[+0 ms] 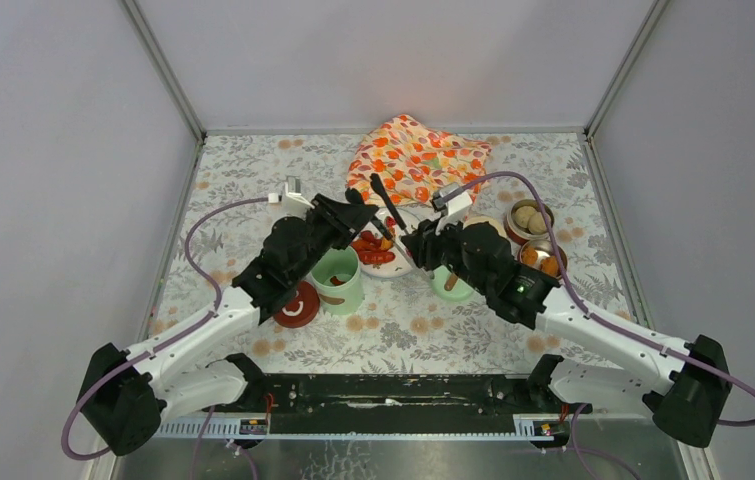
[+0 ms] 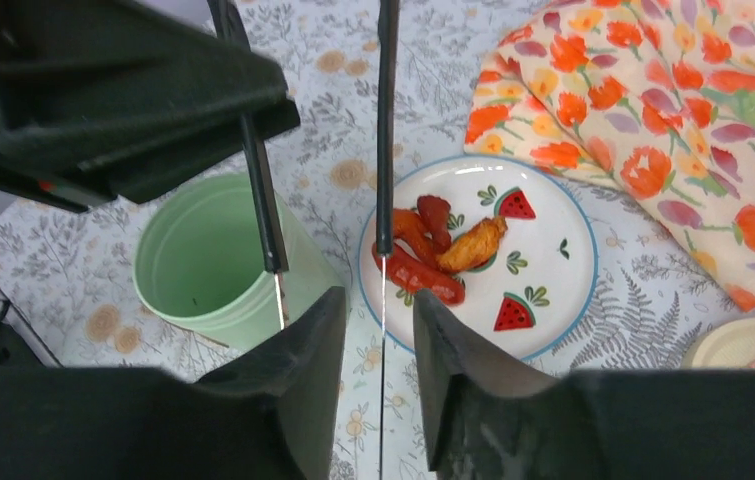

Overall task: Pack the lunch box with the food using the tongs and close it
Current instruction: Pick up the clamp at the center of the board.

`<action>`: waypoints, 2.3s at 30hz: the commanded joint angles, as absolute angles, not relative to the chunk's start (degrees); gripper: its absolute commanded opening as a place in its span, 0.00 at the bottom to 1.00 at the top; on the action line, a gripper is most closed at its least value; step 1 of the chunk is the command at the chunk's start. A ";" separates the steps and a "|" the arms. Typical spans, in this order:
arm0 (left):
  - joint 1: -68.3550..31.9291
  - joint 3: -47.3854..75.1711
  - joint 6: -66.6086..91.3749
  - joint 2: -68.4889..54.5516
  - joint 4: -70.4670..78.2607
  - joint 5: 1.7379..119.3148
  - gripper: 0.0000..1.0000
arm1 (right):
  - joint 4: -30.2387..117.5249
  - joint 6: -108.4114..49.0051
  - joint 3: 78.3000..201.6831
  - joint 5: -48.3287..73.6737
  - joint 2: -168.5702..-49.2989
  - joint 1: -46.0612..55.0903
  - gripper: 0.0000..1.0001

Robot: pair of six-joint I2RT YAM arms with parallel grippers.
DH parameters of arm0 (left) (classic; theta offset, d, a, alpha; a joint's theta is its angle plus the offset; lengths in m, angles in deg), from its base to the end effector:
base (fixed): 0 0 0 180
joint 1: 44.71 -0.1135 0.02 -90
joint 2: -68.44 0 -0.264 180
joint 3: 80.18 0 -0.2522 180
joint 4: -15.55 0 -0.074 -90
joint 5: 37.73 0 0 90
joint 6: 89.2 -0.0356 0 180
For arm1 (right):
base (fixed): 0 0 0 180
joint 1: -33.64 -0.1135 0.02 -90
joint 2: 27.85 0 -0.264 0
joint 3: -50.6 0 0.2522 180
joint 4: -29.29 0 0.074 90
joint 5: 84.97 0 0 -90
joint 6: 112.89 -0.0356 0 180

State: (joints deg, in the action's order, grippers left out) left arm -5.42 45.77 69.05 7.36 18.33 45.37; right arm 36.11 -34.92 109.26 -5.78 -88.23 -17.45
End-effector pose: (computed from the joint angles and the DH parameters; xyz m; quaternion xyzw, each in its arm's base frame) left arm 0.1975 -0.1561 0.3056 -0.2226 0.6980 -0.5218 0.4370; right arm 0.1618 0.1898 0.3192 -0.1943 0.7316 0.2792 0.5909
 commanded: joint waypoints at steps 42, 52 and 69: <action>-5.16 43.39 90.56 12.08 6.97 39.45 0.01 | 52.84 -22.23 130.72 6.35 -101.24 -17.34 0.65; -5.16 44.34 90.81 12.01 8.47 40.05 0.04 | 55.24 -22.54 132.54 6.79 -102.38 -17.42 0.52; -5.16 45.52 91.15 11.47 8.93 40.87 0.29 | 59.53 -26.28 135.97 5.61 -103.08 -17.34 0.46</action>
